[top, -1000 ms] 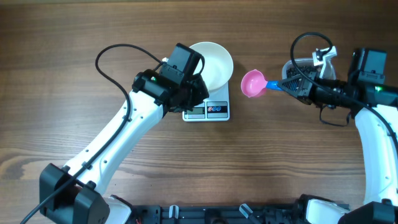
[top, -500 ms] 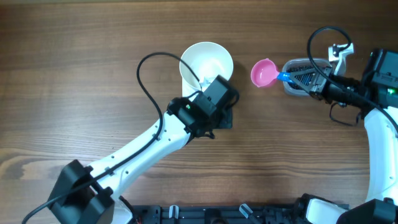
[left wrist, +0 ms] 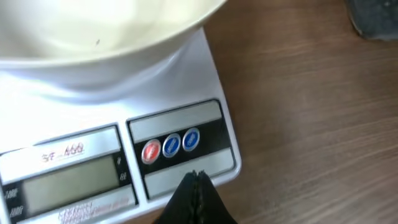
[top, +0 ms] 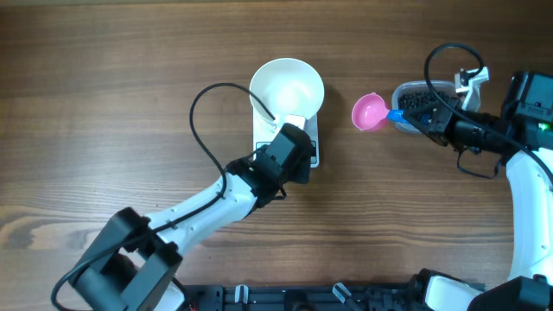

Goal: Scoop item into bowl and weigh 150g on scale

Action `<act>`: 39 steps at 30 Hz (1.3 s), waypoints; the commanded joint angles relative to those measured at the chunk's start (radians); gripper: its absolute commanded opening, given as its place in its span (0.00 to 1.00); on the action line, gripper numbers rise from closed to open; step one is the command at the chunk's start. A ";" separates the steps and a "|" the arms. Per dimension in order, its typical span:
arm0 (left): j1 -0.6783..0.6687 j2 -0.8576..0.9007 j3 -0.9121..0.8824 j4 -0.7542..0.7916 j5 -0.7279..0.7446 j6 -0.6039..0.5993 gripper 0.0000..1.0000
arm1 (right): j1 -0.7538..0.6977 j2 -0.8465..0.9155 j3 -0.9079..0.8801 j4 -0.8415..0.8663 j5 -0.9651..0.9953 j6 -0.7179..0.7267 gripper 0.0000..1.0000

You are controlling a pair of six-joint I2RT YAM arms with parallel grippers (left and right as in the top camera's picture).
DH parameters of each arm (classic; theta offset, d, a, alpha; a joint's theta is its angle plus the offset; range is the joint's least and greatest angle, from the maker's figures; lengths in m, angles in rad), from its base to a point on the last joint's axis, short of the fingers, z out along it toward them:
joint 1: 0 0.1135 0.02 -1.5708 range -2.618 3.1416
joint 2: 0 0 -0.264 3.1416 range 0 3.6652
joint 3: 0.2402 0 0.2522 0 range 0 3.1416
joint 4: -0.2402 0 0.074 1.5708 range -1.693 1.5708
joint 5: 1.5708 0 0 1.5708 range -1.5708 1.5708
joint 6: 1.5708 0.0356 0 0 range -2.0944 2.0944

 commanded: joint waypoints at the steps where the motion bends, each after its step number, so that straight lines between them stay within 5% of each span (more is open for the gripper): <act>1: 0.003 0.091 -0.008 0.071 -0.041 0.082 0.04 | -0.003 -0.019 0.018 -0.018 0.011 -0.001 0.04; 39: 0.008 0.193 -0.008 0.106 -0.159 -0.031 0.04 | -0.002 -0.019 0.018 -0.058 0.044 -0.010 0.04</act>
